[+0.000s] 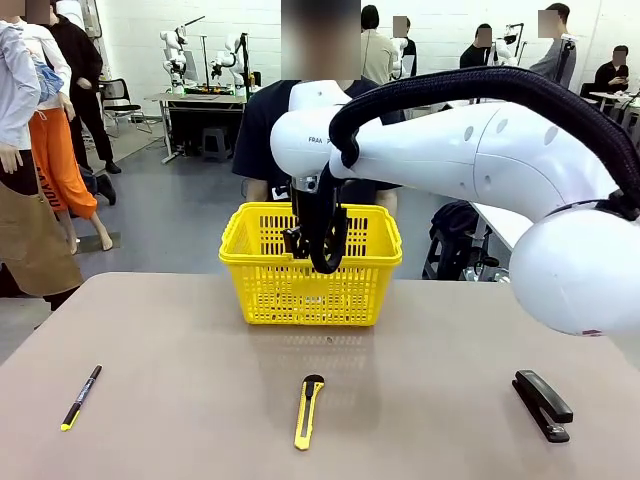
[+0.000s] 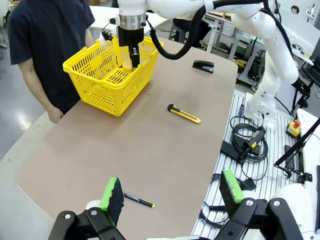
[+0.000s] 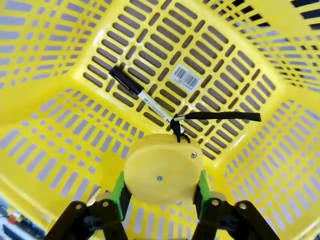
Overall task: Place the items the person wants into the basket.
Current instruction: Pick up the item the person points to and place it in the Market Basket.
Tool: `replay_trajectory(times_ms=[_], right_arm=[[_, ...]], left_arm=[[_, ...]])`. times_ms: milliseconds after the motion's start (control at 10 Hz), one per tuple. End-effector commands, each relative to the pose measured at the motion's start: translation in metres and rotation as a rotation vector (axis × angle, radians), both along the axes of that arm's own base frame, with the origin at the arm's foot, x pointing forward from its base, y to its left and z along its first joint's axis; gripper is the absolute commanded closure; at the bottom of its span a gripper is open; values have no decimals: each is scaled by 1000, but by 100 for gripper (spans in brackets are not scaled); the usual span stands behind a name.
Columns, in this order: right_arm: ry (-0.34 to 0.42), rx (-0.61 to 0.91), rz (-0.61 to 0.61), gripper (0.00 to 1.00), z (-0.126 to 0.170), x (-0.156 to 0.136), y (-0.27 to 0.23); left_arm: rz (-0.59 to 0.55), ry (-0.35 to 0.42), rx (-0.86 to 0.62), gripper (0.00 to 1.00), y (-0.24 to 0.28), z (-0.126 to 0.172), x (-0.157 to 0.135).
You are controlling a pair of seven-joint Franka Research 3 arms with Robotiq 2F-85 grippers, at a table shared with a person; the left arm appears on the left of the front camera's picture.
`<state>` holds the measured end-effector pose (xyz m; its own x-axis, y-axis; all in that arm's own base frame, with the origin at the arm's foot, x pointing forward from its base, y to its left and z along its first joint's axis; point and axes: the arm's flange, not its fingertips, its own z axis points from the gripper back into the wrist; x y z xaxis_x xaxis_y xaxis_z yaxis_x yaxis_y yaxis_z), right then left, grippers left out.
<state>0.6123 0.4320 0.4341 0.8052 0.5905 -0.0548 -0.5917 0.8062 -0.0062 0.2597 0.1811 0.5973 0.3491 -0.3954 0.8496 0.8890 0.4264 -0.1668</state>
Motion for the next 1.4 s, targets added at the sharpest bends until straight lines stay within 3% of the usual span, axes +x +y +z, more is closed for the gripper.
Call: replay_trajectory(times_ms=[0, 100, 200, 1000, 1100, 1300], right_arm=[[-1, -35, 17, 38, -3, 7, 3], [7, -31, 21, 38, -3, 8, 2], [14, -25, 26, 0, -3, 9, 2], [-14, 6, 24, 0, 13, 9, -2], [-28, 22, 8, 0, 25, 5, -4], [-141, 81, 5, 0, 96, -26, -20]], left_arm=[[-15, -26, -9, 0, 2, 0, -1], [-15, -26, -9, 0, 2, 0, -1], [-15, -26, -9, 0, 2, 0, -1], [-15, -26, -9, 0, 2, 0, -1], [-15, -26, -9, 0, 2, 0, -1], [-15, -26, -9, 0, 2, 0, -1]])
